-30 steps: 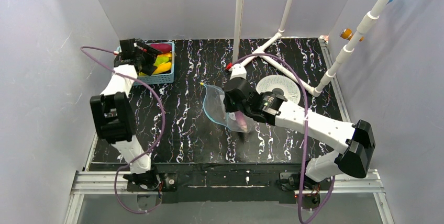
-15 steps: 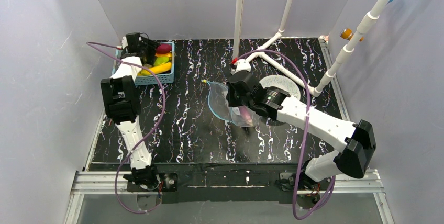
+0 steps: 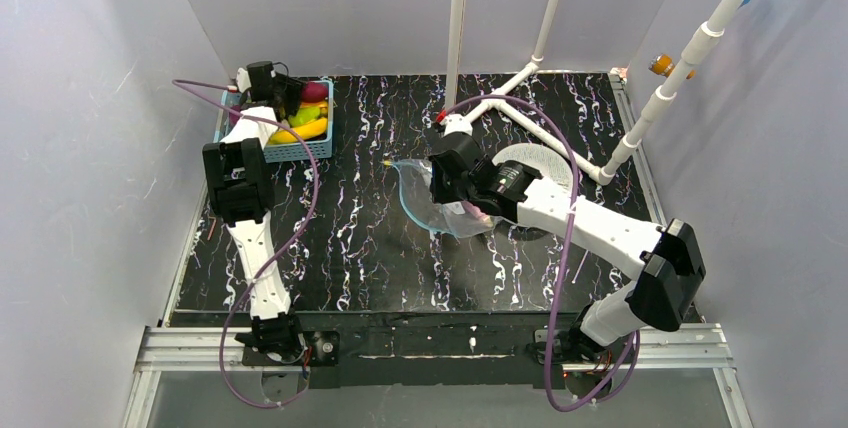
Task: Place the food in the zip-top bag and seal the zipper
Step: Pick up the fake vegetable from the bin.
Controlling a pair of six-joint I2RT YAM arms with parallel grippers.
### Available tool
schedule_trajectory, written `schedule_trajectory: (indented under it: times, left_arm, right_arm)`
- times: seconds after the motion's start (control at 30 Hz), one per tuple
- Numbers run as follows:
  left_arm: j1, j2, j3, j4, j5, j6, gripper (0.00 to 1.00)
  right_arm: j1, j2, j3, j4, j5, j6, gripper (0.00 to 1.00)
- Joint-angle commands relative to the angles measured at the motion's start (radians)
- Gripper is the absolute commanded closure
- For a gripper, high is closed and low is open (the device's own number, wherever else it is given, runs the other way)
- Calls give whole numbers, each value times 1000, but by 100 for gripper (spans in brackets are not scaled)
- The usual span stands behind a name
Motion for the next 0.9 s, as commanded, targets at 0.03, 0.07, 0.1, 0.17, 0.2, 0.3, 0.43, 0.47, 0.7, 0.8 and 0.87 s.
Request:
schedule_trajectory:
  times: [0.03,0.07,0.1,0.17,0.2,0.3,0.43,0.47,0.7,0.8,0.87]
  left_arm:
    - [-4,-66,37,-26,-24,79,75]
    - [-3,-91,28,-38,-25,102,78]
    - [-1,-126,18,-49,-28,131,80]
    - [0,-207,-16,-72,-31,177,82]
    - [-1,-254,-36,-98,-31,197,82]
    - [0,-407,-125,-145,-6,236,83]
    - [21,-606,-307,-99,262,173,85]
    - [22,-649,-356,-89,343,143,85]
    - [13,-884,-779,280,842,-85,82]
    - [-8,-1028,-840,97,893,26,82]
    - [-52,-1164,-870,-43,878,139,82]
  right_arm:
    - [-6,8,70,4,-7,-16,99]
    - [-6,8,72,5,-8,-14,99]
    - [-6,7,74,5,-10,-13,99]
    - [-6,5,77,5,-22,-8,99]
    - [-6,4,78,5,-30,-2,99]
    - [-6,6,80,5,-56,12,99]
    - [-6,13,80,-3,-94,43,99]
    - [-6,14,80,-6,-104,52,99]
    - [0,-2,61,-8,-165,100,99]
    - [7,-9,34,-1,-180,144,99]
    - [12,-19,-4,26,-181,178,99]
